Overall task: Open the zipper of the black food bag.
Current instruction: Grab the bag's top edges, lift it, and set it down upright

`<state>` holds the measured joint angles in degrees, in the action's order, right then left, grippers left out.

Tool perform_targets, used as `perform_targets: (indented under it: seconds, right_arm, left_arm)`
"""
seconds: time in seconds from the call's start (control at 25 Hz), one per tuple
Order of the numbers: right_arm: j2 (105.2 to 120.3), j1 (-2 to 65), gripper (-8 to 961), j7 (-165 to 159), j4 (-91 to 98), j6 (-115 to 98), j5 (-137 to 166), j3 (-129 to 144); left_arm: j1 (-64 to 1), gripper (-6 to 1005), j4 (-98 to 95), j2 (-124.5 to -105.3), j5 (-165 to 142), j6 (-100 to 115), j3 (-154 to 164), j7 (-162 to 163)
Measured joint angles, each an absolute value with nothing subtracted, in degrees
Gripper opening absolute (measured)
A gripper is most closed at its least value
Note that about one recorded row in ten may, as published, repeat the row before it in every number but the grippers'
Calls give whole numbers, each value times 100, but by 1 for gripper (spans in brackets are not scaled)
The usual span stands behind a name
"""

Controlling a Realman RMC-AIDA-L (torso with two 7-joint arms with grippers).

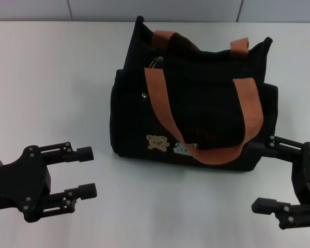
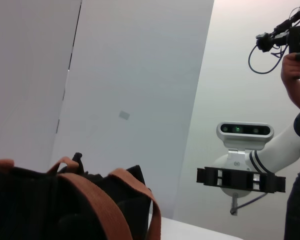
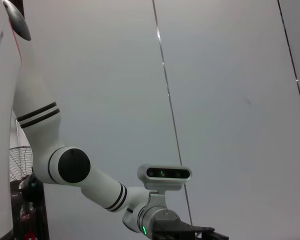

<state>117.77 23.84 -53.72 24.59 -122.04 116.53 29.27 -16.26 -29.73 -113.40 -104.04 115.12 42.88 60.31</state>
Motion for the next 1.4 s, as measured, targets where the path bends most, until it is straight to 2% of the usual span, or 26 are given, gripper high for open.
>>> perform_targets:
  seconds: [0.24,1.0,1.24,1.4]
  right_arm:
    - [11777,2382,830,-5376,2461,-12197,11649,2923]
    - [11743,2364,830,-5472,2477,-12200,11617,2713]
    - [11670,2334,830,-5927,2511,-12215,11613,2361]
    - [11701,2219,831,-5774,2512,-12140,11613,2303]
  left_arm:
    - [-1663,653,-2990,-11400,-10374,11497,4146,6018]
    - [-1742,642,-3007,-11434,-10125,11491,4053,6018]
    - [-1744,640,-3026,-11427,-10120,11276,3896,6068]
    - [-1724,638,-3011,-11536,-10118,10762,3466,6046]
